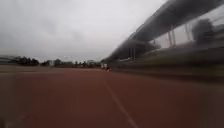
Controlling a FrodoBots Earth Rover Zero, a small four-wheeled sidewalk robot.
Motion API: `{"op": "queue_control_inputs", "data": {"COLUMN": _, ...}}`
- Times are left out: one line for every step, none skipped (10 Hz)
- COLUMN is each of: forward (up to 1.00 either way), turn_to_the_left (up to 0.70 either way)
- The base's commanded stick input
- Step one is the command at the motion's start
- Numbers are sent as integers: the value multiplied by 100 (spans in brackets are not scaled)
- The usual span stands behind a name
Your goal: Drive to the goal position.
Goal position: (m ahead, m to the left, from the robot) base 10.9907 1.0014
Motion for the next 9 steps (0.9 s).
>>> {"op": "queue_control_inputs", "data": {"forward": 100, "turn_to_the_left": 0}}
{"op": "queue_control_inputs", "data": {"forward": 100, "turn_to_the_left": 0}}
{"op": "queue_control_inputs", "data": {"forward": 100, "turn_to_the_left": 0}}
{"op": "queue_control_inputs", "data": {"forward": 100, "turn_to_the_left": 0}}
{"op": "queue_control_inputs", "data": {"forward": 100, "turn_to_the_left": 0}}
{"op": "queue_control_inputs", "data": {"forward": 100, "turn_to_the_left": 0}}
{"op": "queue_control_inputs", "data": {"forward": 100, "turn_to_the_left": 0}}
{"op": "queue_control_inputs", "data": {"forward": 100, "turn_to_the_left": 0}}
{"op": "queue_control_inputs", "data": {"forward": 100, "turn_to_the_left": 0}}
